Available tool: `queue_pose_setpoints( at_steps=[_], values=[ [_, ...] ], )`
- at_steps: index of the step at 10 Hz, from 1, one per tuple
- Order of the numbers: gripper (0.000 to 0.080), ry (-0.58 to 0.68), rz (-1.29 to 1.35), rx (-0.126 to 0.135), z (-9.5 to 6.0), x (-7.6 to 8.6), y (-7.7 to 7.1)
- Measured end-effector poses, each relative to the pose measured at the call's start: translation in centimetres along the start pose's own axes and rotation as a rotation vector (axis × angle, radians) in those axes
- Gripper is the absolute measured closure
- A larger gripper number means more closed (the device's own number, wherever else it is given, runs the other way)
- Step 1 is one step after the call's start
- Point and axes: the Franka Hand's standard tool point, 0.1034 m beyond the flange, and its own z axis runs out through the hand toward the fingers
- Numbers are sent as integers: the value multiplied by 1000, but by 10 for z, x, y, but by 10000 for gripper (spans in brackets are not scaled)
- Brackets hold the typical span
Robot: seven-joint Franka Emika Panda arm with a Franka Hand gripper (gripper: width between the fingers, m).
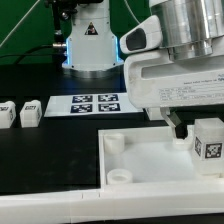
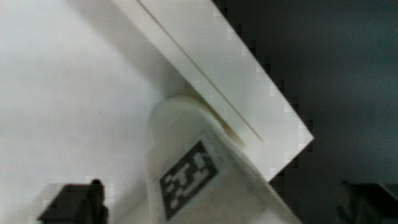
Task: Assemble one leg
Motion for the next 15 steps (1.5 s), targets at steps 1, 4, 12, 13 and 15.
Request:
queue_pose_setpoints(
  at_steps=[1,4,12,13,15],
  values=[
    [150,-3,-147,-13,1,-1,-1],
    [150,-23,-553,-58,6,1,-9],
    [499,0,148,-69,6,5,0],
    [499,5,307,-83,7,2,-1],
    [500,-14,693,-58,9,0,-1]
  ],
)
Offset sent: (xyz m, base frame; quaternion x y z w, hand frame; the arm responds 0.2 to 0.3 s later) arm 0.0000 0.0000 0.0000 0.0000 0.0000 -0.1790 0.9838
